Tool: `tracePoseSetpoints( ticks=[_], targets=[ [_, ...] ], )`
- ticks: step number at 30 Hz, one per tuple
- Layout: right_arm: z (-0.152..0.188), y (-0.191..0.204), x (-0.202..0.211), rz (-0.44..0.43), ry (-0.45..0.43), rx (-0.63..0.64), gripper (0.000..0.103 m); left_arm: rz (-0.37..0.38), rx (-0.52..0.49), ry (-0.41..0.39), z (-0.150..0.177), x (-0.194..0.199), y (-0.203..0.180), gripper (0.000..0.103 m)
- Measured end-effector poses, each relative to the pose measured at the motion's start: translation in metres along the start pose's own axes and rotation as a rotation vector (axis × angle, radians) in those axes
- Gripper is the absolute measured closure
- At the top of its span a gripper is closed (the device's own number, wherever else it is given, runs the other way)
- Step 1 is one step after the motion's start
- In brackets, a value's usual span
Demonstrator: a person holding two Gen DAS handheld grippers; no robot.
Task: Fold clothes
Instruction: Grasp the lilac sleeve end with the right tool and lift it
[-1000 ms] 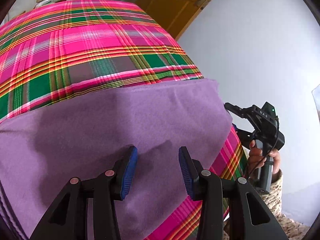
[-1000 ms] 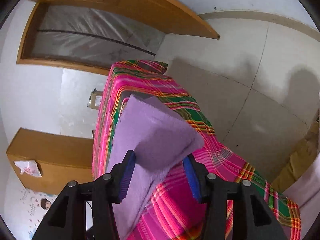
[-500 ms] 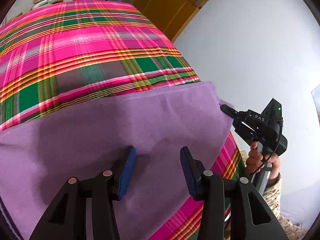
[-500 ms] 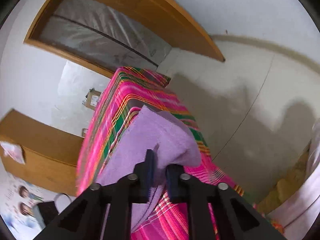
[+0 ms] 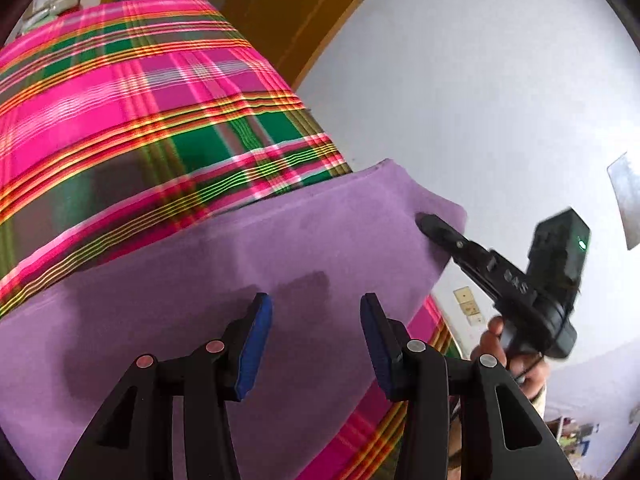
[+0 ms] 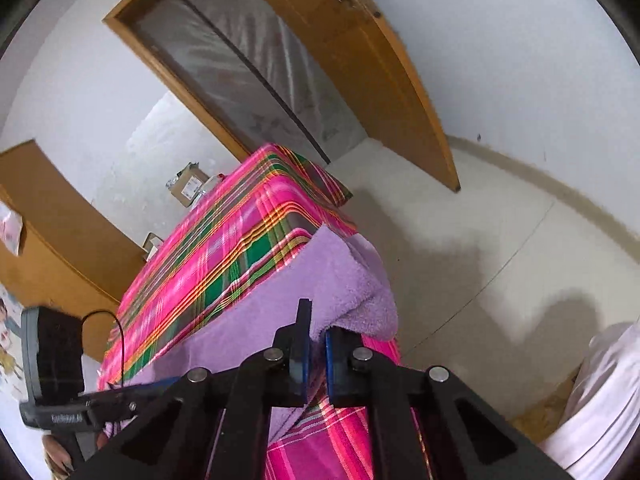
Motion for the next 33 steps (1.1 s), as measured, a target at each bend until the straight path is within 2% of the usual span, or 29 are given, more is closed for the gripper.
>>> tracePoseSetpoints(
  ticks=[6, 14, 17, 20, 26, 33],
  targets=[
    [-0.002, 0.017, 0.012, 0.020, -0.043, 0.107, 0.097, 0.011, 0.000, 0.011, -0.003, -0.009, -0.001, 0.055],
    [-0.001, 0.062, 0.031, 0.026, -0.115, 0.307, 0.097, 0.025, 0.019, 0.010, -0.002, -0.008, 0.004, 0.055],
    [0.002, 0.077, 0.036, 0.006, -0.132, 0.347, 0.097, 0.059, 0.073, 0.018, -0.003, -0.005, 0.012, 0.055],
    [0.008, 0.094, 0.045, -0.008, -0.161, 0.408, 0.097, 0.059, 0.087, 0.008, -0.005, -0.003, 0.018, 0.055],
    [0.030, 0.141, 0.058, -0.083, -0.207, 0.582, 0.098, 0.148, 0.229, 0.002, -0.008, 0.002, 0.038, 0.055],
    [0.051, 0.173, 0.053, -0.113, -0.189, 0.685, 0.098, 0.181, 0.340, -0.043, -0.008, 0.020, 0.058, 0.055]
  ],
)
Point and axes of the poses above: each gripper's, at about its wrist camera, not at the fingertips, and x roughly against the way its jaws point, y to its left, z to its underside, the point moved 5 cm from there along -x, roughly the way its jaws point, and after that the axes turned 2 degrees about -z, right-handed, at the moved point
